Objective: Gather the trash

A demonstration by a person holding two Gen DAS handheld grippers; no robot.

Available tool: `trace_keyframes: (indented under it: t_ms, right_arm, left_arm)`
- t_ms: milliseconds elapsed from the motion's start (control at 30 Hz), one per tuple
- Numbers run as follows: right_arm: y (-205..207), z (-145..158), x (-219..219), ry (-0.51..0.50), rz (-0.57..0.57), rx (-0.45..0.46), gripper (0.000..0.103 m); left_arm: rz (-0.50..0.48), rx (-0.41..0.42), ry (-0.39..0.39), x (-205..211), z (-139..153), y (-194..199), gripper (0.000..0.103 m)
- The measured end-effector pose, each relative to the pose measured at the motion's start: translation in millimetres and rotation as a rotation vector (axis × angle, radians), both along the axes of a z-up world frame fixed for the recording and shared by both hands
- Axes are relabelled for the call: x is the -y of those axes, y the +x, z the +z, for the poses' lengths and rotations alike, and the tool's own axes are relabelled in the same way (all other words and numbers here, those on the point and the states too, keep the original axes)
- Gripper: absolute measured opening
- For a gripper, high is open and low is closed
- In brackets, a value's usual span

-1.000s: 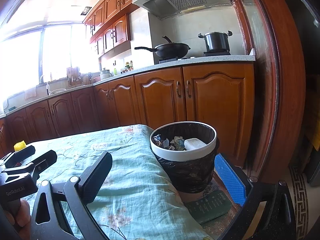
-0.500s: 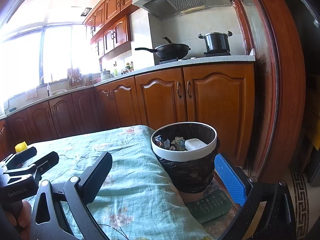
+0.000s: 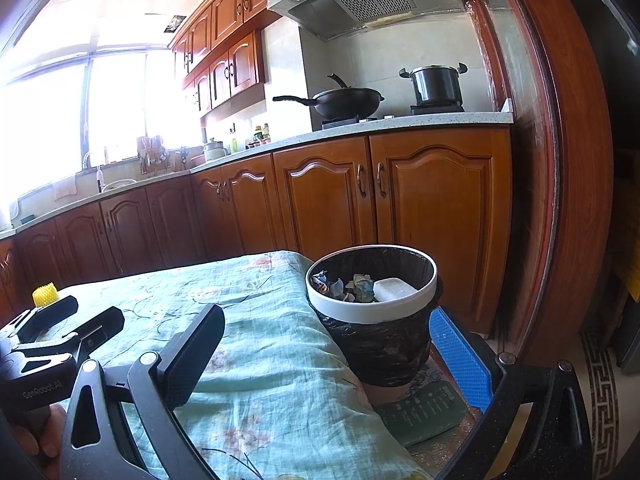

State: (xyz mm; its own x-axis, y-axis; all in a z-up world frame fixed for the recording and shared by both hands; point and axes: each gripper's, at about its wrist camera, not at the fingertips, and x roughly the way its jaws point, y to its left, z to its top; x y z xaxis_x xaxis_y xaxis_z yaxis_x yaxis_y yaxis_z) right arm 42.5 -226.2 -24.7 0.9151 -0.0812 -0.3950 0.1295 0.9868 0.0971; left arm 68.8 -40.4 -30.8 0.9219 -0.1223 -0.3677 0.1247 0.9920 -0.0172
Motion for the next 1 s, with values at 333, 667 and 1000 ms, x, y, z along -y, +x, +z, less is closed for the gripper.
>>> trace_keyframes:
  t_ms: [333, 667, 1000]
  right_arm:
    - [-1.0, 1.5, -1.7, 0.007, 0.006, 0.003, 0.103]
    - [-0.7, 2.0, -0.4, 0.013, 0.008, 0.007, 0.103]
    - [-0.2, 2.0, -0.1, 0.017, 0.009, 0.007, 0.103]
  left_arm:
    - [-0.001, -0.006, 0.001, -1.6, -2.0, 1.0, 0.102]
    - [-0.003, -0.008, 0.001, -0.3, -3.5, 2.3, 0.102]
    - [-0.007, -0.010, 0.001, 0.1, -3.5, 2.4, 0.102]
